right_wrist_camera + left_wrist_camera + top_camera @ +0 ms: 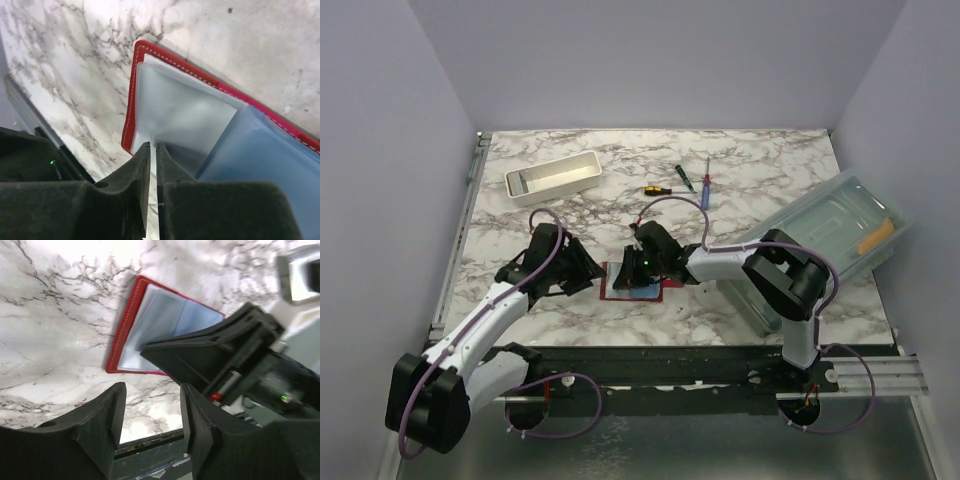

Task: Put the credit cards into the card holder
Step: Open the card holder at the center of the board.

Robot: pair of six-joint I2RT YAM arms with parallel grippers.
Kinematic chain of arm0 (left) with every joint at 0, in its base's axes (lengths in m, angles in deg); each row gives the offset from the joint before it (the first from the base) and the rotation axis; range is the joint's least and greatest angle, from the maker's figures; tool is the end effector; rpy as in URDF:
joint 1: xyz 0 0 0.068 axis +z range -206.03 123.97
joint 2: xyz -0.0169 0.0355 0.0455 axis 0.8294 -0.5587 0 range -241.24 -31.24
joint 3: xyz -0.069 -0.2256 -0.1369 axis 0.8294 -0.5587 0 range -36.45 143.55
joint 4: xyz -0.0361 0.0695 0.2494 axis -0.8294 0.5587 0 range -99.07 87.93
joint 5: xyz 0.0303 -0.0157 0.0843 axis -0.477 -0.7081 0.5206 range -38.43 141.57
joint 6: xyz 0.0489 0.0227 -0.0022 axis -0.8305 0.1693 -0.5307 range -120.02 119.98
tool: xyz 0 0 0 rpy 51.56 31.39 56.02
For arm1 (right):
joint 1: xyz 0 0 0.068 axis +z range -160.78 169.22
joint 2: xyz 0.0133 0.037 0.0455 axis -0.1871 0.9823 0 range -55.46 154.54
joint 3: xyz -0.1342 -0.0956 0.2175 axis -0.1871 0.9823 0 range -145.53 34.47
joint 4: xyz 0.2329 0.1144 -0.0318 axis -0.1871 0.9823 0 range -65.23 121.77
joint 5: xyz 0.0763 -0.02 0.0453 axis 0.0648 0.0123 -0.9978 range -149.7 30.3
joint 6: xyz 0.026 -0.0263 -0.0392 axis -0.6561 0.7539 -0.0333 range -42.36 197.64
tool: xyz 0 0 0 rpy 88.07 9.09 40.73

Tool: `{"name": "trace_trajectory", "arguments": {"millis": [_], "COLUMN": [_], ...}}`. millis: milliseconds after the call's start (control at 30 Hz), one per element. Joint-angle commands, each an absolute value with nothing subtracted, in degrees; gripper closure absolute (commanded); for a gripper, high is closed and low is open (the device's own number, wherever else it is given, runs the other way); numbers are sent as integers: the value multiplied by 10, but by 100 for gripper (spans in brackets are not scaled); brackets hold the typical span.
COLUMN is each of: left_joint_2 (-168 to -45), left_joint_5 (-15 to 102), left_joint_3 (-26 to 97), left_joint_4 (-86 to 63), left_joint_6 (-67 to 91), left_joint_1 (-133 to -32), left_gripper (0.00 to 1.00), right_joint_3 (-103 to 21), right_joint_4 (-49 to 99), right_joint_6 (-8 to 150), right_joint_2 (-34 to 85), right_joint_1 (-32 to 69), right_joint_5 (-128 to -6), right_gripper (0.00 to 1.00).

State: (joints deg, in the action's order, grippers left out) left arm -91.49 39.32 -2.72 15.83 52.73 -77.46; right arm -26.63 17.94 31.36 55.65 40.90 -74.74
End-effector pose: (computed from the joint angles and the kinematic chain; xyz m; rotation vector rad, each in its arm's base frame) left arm 0.1861 -0.0812 0.2019 -0.6129 2.5507 -0.7778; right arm 0.2392 0.3176 0.1365 -0.2699 2.5782 1.0696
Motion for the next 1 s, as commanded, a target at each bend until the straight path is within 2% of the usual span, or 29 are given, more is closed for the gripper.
{"name": "trace_trajectory", "arguments": {"millis": [0, 133, 200, 267, 467, 667, 800, 967], "left_joint_2": [-849, -890, -923, -951, -1027, -1014, -1023, -1049], "left_joint_5": [414, 315, 275, 259, 215, 223, 213, 214], "left_joint_3": [-9, 1, 11, 19, 28, 21, 23, 41], "left_joint_4": [186, 122, 90, 66, 12, 1, -1, -4], "left_joint_6": [537, 538, 536, 533, 533, 540, 539, 539], "left_joint_1": [-771, -770, -770, -770, -773, -774, -776, -777], "left_gripper": [52, 70, 76, 78, 86, 86, 83, 83], "right_joint_3": [-228, -236, -244, -249, -224, -222, -230, -220], "right_joint_4": [114, 170, 208, 234, 253, 241, 265, 197], "right_joint_6": [289, 290, 291, 293, 293, 295, 299, 291], "right_joint_2": [558, 499, 475, 458, 432, 427, 437, 468], "right_joint_1": [405, 405, 405, 405, 399, 396, 393, 393], "right_joint_5": [-775, -765, -757, -746, -724, -714, -712, -756], "right_gripper": [88, 86, 81, 77, 78, 89, 92, 100]}}
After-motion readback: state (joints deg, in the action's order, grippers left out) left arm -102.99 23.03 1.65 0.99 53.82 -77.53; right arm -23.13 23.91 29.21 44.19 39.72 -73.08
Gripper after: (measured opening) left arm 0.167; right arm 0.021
